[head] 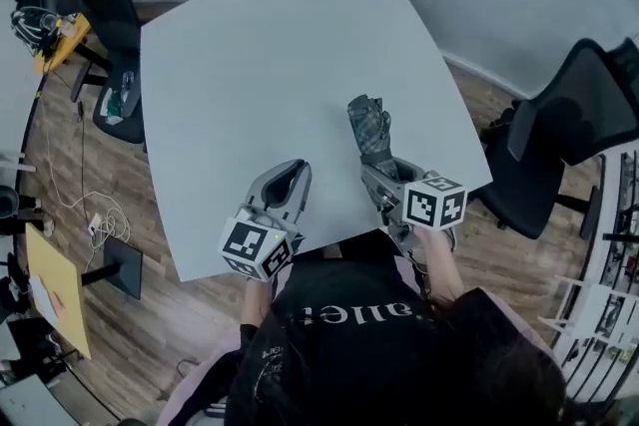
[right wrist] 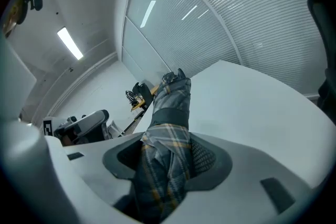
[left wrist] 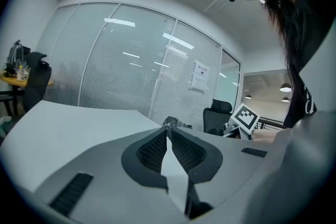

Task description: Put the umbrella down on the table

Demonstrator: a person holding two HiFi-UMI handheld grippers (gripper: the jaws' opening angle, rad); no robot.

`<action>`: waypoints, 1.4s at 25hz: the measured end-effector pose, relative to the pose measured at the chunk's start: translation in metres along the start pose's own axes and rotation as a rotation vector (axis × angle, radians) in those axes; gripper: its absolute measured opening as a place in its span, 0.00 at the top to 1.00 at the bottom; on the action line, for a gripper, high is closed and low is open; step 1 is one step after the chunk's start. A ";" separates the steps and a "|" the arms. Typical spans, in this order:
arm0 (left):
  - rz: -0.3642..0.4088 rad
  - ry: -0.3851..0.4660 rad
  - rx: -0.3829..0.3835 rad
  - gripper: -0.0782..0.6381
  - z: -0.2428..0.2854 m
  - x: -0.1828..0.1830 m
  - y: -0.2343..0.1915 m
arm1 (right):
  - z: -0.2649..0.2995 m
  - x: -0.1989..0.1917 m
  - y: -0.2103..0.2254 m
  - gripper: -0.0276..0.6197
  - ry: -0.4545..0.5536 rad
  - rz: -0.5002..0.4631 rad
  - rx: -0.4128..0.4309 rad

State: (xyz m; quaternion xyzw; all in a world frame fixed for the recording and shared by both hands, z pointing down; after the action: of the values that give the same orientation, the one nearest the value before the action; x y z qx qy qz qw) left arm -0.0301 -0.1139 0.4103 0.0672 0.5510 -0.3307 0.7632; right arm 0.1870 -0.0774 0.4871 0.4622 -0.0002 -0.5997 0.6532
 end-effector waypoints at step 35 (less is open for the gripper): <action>-0.112 0.020 0.362 0.85 -0.046 -0.011 -0.013 | 0.235 0.137 0.149 0.61 -0.410 -0.398 -0.238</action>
State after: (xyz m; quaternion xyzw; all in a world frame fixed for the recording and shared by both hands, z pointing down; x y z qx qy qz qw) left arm -0.0762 -0.0976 0.4058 0.1758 0.4928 -0.4659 0.7136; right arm 0.2116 -0.3481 0.6358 0.2427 0.0288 -0.7925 0.5588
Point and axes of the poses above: the fingertips, and each gripper's own axes: z forward along the fingers, y to its right, x out of its top, the point moved 7 cm from there along -z, backward along the fingers, and after that the axes turned 9 degrees about -y, right-handed, at the moved point
